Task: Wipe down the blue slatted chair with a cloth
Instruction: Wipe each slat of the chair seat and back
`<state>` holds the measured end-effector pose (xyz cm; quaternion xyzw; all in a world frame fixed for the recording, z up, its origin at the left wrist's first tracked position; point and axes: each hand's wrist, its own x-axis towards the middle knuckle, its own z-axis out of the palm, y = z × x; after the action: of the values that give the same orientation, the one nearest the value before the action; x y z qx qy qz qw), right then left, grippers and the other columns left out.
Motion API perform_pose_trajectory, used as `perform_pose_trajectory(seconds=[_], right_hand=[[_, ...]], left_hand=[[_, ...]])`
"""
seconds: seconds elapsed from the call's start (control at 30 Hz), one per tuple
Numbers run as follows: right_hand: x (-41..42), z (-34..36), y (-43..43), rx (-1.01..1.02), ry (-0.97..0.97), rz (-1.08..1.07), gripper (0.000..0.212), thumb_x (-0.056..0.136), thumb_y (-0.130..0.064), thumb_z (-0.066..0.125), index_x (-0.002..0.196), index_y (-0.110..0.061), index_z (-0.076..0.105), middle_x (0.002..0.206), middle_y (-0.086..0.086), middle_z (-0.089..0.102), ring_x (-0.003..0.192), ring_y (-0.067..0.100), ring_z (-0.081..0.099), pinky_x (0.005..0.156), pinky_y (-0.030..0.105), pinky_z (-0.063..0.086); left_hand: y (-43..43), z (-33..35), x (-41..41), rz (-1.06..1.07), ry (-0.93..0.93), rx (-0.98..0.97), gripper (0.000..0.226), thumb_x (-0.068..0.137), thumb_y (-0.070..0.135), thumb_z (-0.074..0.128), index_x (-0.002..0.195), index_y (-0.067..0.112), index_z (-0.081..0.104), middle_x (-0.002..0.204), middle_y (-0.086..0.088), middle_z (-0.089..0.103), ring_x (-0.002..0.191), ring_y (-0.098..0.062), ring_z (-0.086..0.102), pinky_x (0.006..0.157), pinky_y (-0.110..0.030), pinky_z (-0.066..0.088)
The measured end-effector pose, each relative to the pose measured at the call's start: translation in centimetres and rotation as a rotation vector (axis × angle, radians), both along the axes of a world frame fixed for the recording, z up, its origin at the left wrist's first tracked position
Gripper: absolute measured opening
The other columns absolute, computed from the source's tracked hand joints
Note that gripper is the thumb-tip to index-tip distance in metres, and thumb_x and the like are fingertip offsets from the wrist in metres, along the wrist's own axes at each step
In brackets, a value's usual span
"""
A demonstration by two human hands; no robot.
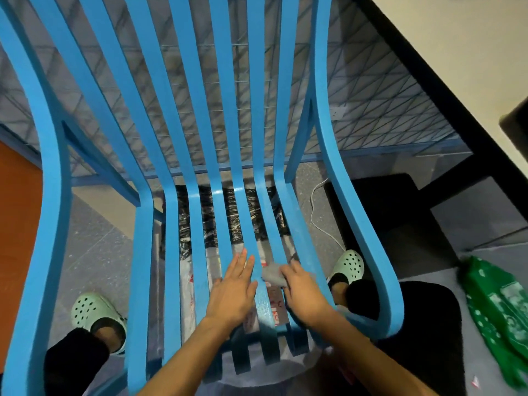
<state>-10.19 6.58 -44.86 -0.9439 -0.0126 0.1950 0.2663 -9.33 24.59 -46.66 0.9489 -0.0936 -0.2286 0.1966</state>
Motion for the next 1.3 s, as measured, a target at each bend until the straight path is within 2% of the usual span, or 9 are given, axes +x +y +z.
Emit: perform_pose_trajectory(seconds=[0.23, 0.37, 0.47, 0.63, 0.8, 0.97, 1.1, 1.23, 1.3], right_hand=[[-5.3, 0.7, -0.5, -0.042, 0.175, 0.045, 0.04, 0.09, -0.011, 0.063, 0.126, -0.015, 0.049, 0.127, 0.003, 0.044, 0.112, 0.025, 0.052, 0.099, 0.035, 0.044], [-2.2, 0.4, 0.2, -0.077, 0.081, 0.06, 0.037, 0.094, -0.005, 0.048, 0.13, -0.016, 0.047, 0.127, 0.004, 0.043, 0.111, 0.023, 0.053, 0.101, 0.035, 0.043], [-0.2, 0.2, 0.9, -0.066, 0.015, 0.162, 0.037, 0.094, -0.002, 0.047, 0.13, -0.014, 0.048, 0.124, 0.005, 0.046, 0.112, 0.024, 0.053, 0.101, 0.037, 0.043], [-0.8, -0.3, 3.0, 0.009, -0.11, 0.437, 0.03, 0.081, 0.008, 0.055, 0.103, -0.012, 0.057, 0.103, 0.012, 0.054, 0.084, 0.024, 0.056, 0.073, 0.033, 0.048], [5.8, -1.4, 5.2, 0.014, -0.147, 0.225, 0.039, 0.087, 0.01, 0.049, 0.122, -0.007, 0.053, 0.117, 0.011, 0.048, 0.101, 0.025, 0.054, 0.087, 0.034, 0.045], [11.5, -0.4, 5.2, 0.083, -0.159, 0.034, 0.024, 0.084, 0.004, 0.049, 0.099, -0.011, 0.058, 0.1, 0.006, 0.045, 0.088, 0.027, 0.053, 0.077, 0.037, 0.045], [9.0, 2.7, 3.0, 0.132, -0.302, -0.01, 0.026, 0.092, -0.004, 0.051, 0.114, -0.016, 0.059, 0.109, 0.001, 0.049, 0.093, 0.015, 0.053, 0.084, 0.027, 0.045], [1.6, 1.6, -0.4, 0.079, -0.218, 0.023, 0.03, 0.092, -0.025, 0.037, 0.111, -0.014, 0.057, 0.109, 0.0, 0.047, 0.091, 0.017, 0.051, 0.085, 0.027, 0.044], [-1.6, -0.2, -0.9, 0.018, -0.154, 0.022, 0.021, 0.093, -0.017, 0.045, 0.111, -0.015, 0.057, 0.113, 0.0, 0.048, 0.092, 0.017, 0.054, 0.079, 0.015, 0.043]], left_hand=[[0.4, 0.2, 1.1, -0.011, -0.026, -0.019, 0.057, 0.102, 0.047, 0.028, 0.153, 0.028, 0.013, 0.161, 0.011, -0.008, 0.148, -0.009, -0.006, 0.118, -0.05, 0.008], [0.7, -0.6, 3.5, 0.006, -0.015, -0.088, 0.059, 0.103, 0.04, 0.03, 0.155, 0.023, 0.005, 0.16, 0.01, -0.009, 0.148, -0.009, -0.009, 0.12, -0.049, 0.005], [1.3, -1.4, 5.1, 0.078, -0.048, -0.203, 0.053, 0.105, 0.03, 0.03, 0.154, 0.019, 0.013, 0.161, 0.008, 0.002, 0.148, -0.008, -0.002, 0.122, -0.042, 0.011], [2.2, -1.3, 5.9, 0.147, -0.021, -0.37, 0.046, 0.105, 0.03, 0.03, 0.15, 0.019, 0.03, 0.158, 0.009, 0.019, 0.146, -0.003, 0.007, 0.119, -0.023, 0.007], [2.3, -1.3, 6.5, 0.189, 0.018, -0.431, 0.046, 0.104, 0.035, 0.033, 0.148, 0.022, 0.037, 0.156, 0.011, 0.024, 0.145, -0.001, 0.01, 0.121, -0.031, 0.012], [2.8, -0.3, 6.2, 0.121, 0.069, -0.383, 0.054, 0.103, 0.043, 0.03, 0.153, 0.031, 0.015, 0.156, 0.015, 0.012, 0.142, -0.001, 0.012, 0.119, -0.032, 0.017], [3.5, -0.5, 6.7, 0.057, 0.081, -0.328, 0.052, 0.103, 0.044, 0.031, 0.152, 0.031, 0.021, 0.159, 0.014, 0.012, 0.147, -0.004, 0.003, 0.12, -0.046, 0.018], [3.0, -1.2, 6.1, -0.007, 0.007, -0.172, 0.049, 0.103, 0.039, 0.033, 0.151, 0.031, 0.024, 0.161, 0.014, 0.003, 0.148, -0.007, -0.001, 0.12, -0.052, 0.008], [2.3, -1.0, 5.9, 0.023, -0.022, -0.155, 0.05, 0.103, 0.04, 0.033, 0.151, 0.03, 0.026, 0.161, 0.013, -0.004, 0.148, -0.008, -0.001, 0.119, -0.05, 0.003]])
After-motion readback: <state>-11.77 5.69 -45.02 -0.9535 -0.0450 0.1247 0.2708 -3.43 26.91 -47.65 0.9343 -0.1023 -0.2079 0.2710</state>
